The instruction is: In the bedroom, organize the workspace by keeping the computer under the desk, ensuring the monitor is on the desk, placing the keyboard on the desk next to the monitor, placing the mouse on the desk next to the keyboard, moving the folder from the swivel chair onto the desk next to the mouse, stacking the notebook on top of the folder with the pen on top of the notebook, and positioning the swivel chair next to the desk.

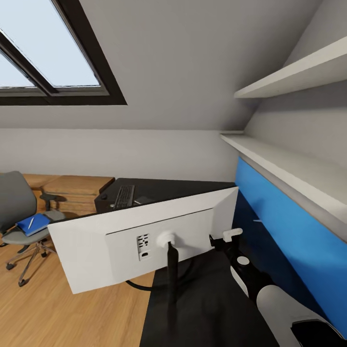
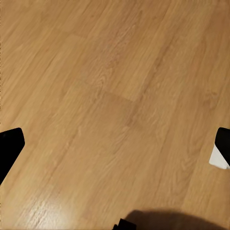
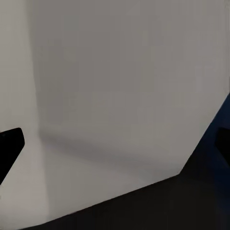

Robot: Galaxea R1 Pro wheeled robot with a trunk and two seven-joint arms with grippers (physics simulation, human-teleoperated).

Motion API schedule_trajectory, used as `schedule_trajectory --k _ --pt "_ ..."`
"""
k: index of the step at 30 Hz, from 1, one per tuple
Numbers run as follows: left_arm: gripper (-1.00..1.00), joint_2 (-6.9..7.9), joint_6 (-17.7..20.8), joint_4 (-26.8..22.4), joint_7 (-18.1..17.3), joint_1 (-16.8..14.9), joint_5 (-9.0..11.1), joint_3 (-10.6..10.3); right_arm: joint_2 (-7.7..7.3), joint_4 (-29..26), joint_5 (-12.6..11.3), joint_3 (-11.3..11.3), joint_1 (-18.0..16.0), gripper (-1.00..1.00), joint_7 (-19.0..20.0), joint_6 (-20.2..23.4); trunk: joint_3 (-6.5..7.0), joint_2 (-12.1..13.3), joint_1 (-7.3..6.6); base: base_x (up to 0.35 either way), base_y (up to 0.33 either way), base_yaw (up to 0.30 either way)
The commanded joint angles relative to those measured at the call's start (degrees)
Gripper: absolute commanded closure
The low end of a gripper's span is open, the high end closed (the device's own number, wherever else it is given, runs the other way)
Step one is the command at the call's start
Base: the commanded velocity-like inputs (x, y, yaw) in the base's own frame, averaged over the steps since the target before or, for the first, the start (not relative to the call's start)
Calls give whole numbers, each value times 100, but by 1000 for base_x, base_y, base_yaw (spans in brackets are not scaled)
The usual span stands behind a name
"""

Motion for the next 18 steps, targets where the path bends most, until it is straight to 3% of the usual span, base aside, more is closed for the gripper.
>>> schedule_trajectory --k 1,18 --pt "-100 -1 -27 3 -3 -4 50 12 -2 3 46 7 -5 -100 -7 -13 -10 -8 2 11 0 0" --pt "-100 2 -38 -2 -3 -4 54 15 -2 -5 46 7 -5 -100 -8 -13 -10 -8 2 20 0 0"
